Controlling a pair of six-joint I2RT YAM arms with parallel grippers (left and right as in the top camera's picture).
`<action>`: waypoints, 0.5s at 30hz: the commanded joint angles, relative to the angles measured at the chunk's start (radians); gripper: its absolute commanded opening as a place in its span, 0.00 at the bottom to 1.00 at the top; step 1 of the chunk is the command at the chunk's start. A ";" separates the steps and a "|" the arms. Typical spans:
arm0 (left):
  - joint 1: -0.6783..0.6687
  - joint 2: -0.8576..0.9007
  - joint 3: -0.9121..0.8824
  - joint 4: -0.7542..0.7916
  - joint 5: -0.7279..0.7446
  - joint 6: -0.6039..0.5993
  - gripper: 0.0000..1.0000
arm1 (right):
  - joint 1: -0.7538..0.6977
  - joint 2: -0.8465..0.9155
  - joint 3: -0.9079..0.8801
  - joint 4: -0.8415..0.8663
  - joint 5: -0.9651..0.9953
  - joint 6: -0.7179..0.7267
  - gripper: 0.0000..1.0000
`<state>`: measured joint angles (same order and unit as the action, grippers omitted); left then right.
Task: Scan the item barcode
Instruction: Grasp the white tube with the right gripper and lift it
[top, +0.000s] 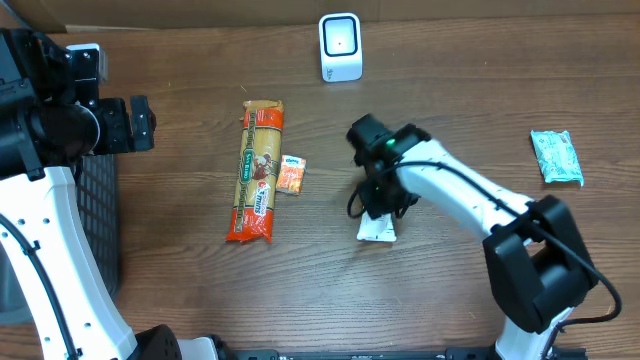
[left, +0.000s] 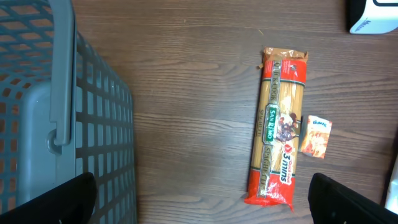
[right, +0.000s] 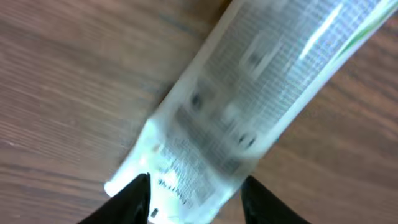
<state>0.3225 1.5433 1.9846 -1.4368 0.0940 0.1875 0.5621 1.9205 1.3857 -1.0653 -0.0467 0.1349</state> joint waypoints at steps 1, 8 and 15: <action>-0.005 0.006 -0.003 0.000 0.008 0.015 1.00 | -0.084 -0.009 0.009 0.018 -0.142 -0.010 0.58; -0.005 0.006 -0.003 0.000 0.008 0.015 1.00 | -0.255 -0.007 -0.002 0.061 -0.432 -0.005 0.71; -0.005 0.006 -0.003 0.000 0.008 0.015 1.00 | -0.292 -0.005 -0.146 0.234 -0.604 0.063 0.74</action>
<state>0.3225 1.5433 1.9846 -1.4368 0.0940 0.1875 0.2642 1.9205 1.3090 -0.8787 -0.5236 0.1413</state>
